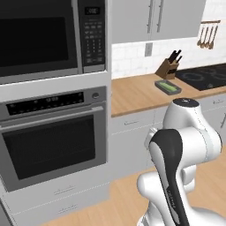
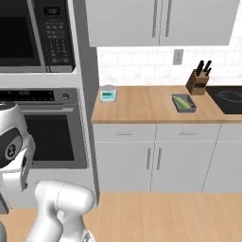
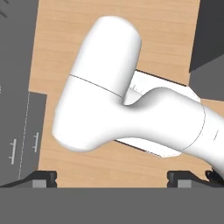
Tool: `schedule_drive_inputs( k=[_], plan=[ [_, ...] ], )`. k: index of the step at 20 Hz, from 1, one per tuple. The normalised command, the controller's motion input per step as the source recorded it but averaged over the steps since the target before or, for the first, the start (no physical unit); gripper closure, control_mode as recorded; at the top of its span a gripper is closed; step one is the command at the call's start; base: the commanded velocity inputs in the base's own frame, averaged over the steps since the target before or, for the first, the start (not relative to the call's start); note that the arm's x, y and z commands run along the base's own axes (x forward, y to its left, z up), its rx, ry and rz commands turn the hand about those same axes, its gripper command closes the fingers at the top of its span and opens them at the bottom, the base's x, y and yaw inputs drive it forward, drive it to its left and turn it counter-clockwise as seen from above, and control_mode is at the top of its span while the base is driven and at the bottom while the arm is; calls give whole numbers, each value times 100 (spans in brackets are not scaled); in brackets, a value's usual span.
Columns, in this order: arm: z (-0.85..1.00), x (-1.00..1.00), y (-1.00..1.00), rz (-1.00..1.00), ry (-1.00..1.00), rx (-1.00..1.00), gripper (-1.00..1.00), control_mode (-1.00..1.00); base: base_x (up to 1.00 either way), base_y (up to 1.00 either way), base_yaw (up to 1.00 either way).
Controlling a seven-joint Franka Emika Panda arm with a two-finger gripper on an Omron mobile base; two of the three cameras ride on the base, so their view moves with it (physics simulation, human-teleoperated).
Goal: Take the meat container that has the steak and place it on the second highest rack of the freezer. Then take the vegetable container that has the sweet potato and corn and place it on the highest rack of the freezer.
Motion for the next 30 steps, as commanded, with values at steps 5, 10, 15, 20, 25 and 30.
schedule_drive_inputs(
  k=[5,10,15,20,25,30],
  plan=[
    [0,0,0,0,0,0,-100,100,100,-48,11],
    [0,0,0,0,0,0,-100,100,100,-32,23],
    [0,0,0,0,0,0,-100,100,100,-3,24],
    [0,0,0,0,0,0,-100,100,100,12,13],
    [0,0,0,0,0,0,-100,100,-32,-65,-6],
    [0,0,0,0,0,0,-100,100,-8,-100,-5]
  ],
)
